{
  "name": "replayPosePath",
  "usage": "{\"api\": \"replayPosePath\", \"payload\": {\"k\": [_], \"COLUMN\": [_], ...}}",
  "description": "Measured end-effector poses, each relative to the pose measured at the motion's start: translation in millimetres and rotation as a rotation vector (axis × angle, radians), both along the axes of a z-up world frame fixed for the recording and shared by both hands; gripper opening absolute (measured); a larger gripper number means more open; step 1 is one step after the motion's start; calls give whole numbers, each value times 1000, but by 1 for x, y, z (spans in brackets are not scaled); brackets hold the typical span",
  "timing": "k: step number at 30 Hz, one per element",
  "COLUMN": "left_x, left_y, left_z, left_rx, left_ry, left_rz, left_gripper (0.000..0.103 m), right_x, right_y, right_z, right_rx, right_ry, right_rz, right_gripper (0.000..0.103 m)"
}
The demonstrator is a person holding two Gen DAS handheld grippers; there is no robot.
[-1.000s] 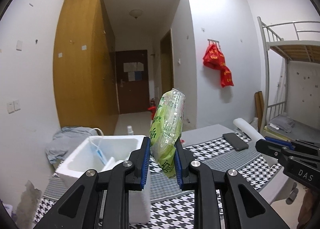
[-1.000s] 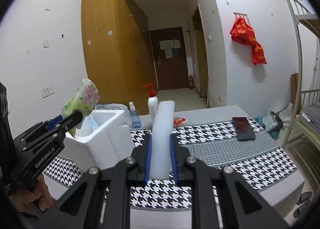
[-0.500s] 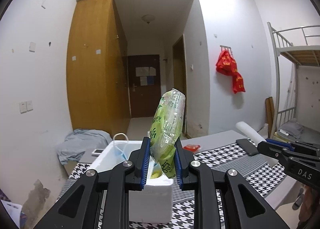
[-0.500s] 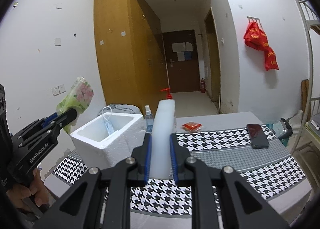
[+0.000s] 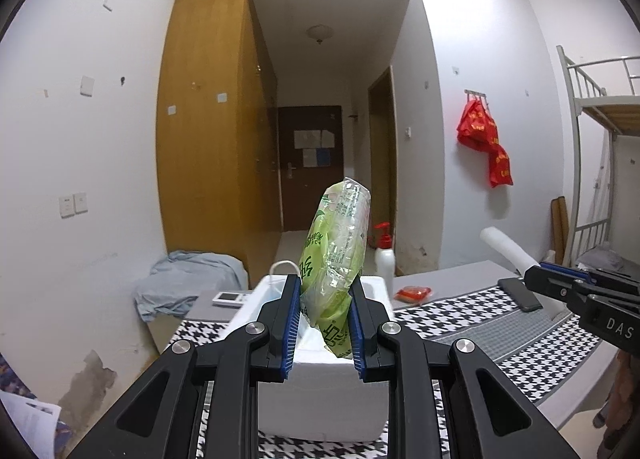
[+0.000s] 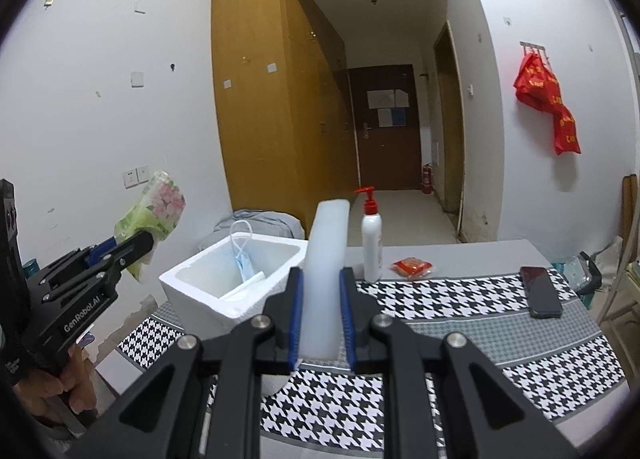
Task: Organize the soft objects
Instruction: 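Carry the white tube toward the foam box while the left tool carries the tissue packet, then lower the white tube into the foam box and open the right gripper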
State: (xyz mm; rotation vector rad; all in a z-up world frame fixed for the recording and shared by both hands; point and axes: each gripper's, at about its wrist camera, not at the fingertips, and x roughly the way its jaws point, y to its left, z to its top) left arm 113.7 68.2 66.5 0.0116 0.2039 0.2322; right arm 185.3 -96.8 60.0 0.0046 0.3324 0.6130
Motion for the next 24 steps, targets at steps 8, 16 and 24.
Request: {"api": "replayPosePath", "payload": {"k": [8, 16, 24], "left_x": [0, 0, 1], "left_y": [21, 42, 59], "left_z": [-1, -5, -9], "left_rx": [0, -14, -27], "left_ry": [-7, 0, 1], "left_rz": [62, 101, 137], "left_gripper": [24, 24, 24], "right_x": [5, 13, 25], "right_y": [27, 54, 81], "right_z": [3, 2, -1], "right_rx": [-31, -40, -59], "right_ry": [-12, -7, 8], "right_rz": [61, 114, 150], "right_gripper": [21, 21, 21]}}
